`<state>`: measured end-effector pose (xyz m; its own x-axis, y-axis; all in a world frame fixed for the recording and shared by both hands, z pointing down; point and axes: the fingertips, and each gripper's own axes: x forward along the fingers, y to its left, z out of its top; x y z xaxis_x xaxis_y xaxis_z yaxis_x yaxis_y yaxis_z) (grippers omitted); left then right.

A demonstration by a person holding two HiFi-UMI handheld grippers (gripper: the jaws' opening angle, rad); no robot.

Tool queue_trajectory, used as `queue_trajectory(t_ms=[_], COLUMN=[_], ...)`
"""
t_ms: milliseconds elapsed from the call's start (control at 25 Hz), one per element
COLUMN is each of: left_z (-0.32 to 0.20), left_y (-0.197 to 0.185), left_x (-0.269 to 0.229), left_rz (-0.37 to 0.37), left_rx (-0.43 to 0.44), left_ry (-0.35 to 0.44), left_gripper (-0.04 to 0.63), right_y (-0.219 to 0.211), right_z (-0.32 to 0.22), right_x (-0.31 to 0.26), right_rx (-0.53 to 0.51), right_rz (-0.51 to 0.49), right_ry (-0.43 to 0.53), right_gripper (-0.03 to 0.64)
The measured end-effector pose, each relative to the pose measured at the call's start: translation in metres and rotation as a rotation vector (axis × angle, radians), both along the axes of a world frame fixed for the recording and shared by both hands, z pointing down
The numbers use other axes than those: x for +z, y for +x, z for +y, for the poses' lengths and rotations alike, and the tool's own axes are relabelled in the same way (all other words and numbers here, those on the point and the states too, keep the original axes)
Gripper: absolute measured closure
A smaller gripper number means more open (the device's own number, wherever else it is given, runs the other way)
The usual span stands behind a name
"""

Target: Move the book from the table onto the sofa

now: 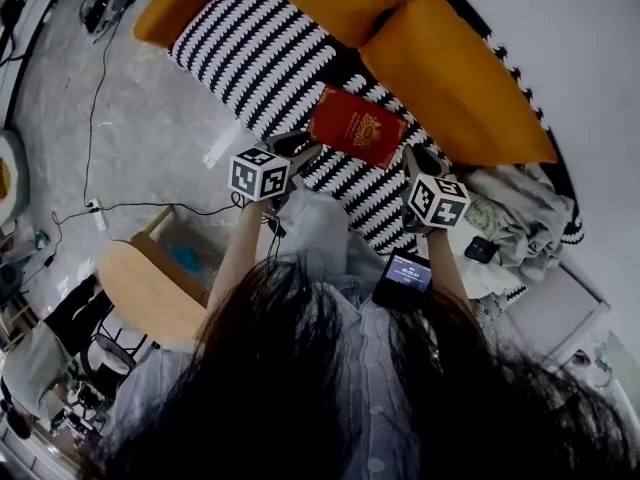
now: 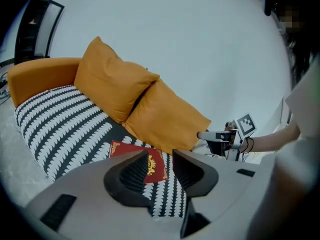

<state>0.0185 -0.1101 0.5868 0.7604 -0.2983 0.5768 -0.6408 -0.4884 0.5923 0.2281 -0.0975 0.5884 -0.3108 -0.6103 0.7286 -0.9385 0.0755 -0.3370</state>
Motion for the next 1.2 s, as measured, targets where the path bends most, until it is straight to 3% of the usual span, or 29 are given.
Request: queue_trajectory(t_ms=[160,520,760,1000,1200], left_z=[-0.002,0.022,0.062,0.101,0.136], left_y=[-0.007,-0.039,-0.04,-0.038,-0.051], left_x=[-0.043,-0.146,-0.197,-0.216,-0.229], left_rz=[0.032,0.075,0.13,0.127,0.119], left_rx=[-0.05,-0.164,-0.213,-0.237,-0.284], left_ry=[0.091,0.291,0.368,0.412,0.443], left_gripper=[0.44,0.44,0.44,0.44,0.444], right_y=[-0.006,0.004,-0.006,-0.017,-0.025], right_z=[0.001,0.045,0.066,0.094,0.119], right_x=[-0.038,-0.105,-0.158,-0.192,-0.205], right_rx=[-0.006,-0.043,-0.098,-0.145,-0.206], right_rz=[-0.027,-0.066,-0.093,-0.121,-0.087], right_ry=[0.078,0.158,0.251,0.307,0.345], right_gripper=[0.534,0.537,0.54,0.543,0.543])
